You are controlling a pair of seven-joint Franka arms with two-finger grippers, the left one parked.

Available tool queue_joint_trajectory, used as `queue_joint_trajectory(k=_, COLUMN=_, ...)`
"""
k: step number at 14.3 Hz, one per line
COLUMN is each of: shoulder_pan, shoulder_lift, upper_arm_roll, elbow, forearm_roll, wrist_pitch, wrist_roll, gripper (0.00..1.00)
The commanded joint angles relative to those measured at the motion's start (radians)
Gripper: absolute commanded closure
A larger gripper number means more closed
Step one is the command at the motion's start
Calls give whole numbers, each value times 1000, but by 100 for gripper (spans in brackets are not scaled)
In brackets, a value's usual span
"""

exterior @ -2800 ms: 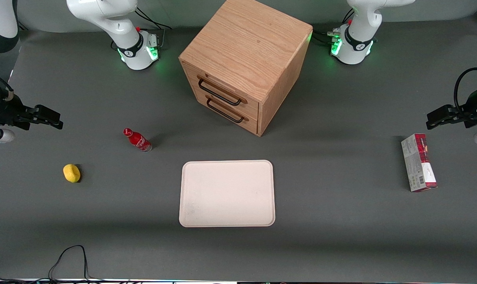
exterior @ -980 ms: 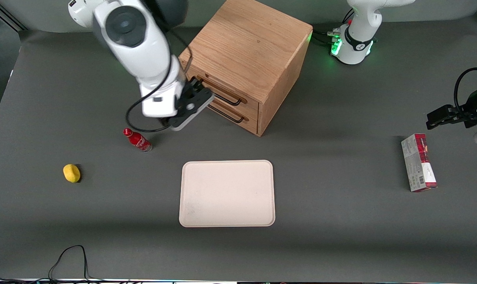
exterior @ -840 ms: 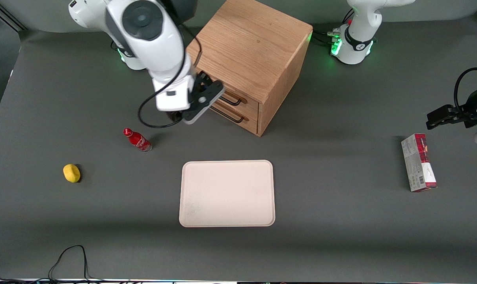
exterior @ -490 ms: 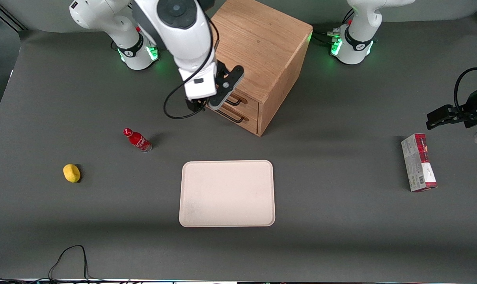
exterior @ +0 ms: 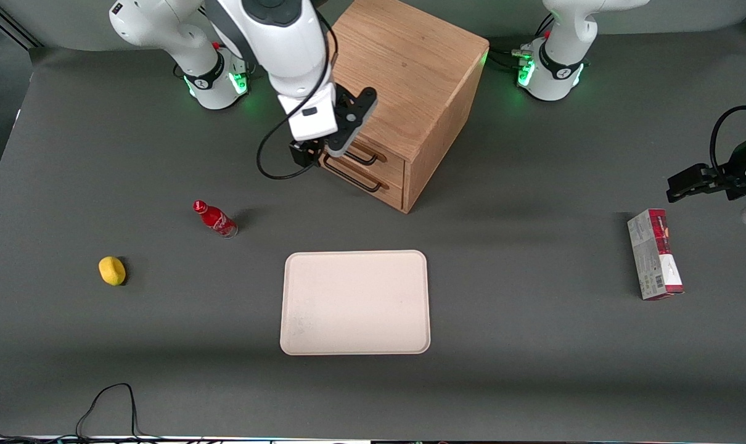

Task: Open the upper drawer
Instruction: 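Move the right gripper to the upper drawer's black handle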

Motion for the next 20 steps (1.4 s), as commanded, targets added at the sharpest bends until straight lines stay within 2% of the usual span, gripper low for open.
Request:
queue_joint_trajectory(k=1, shoulder_pan=7, shoulder_lift=-40, upper_arm_roll=-15, elbow=-69, forearm_roll=-9, wrist_pitch=41, wrist_roll=-46, gripper=0)
queue_joint_trajectory(k=4, shoulder_pan=8, shoulder_lift=-36, upper_arm_roll=-15, elbow=-71, forearm_roll=11, wrist_pitch=32, wrist_roll=-70, gripper=0)
queue_joint_trajectory(k=7, shoulder_pan=1, shoulder_lift=-30, upper_arm_roll=-19, elbow=-71, forearm_roll=92, wrist_pitch=27, wrist_roll=-130, gripper=0)
queue_joint_trajectory(k=8, shoulder_pan=1, shoulder_lift=-29, upper_arm_roll=-24, elbow=-71, forearm_roll=102, wrist_pitch=27, wrist_roll=-132, gripper=0)
queue_joint_trajectory(k=20, shoulder_pan=2, shoulder_lift=23, upper_arm_roll=-30, elbow=-144, forearm_roll=99, wrist_pitch=120, wrist_roll=-135, gripper=0)
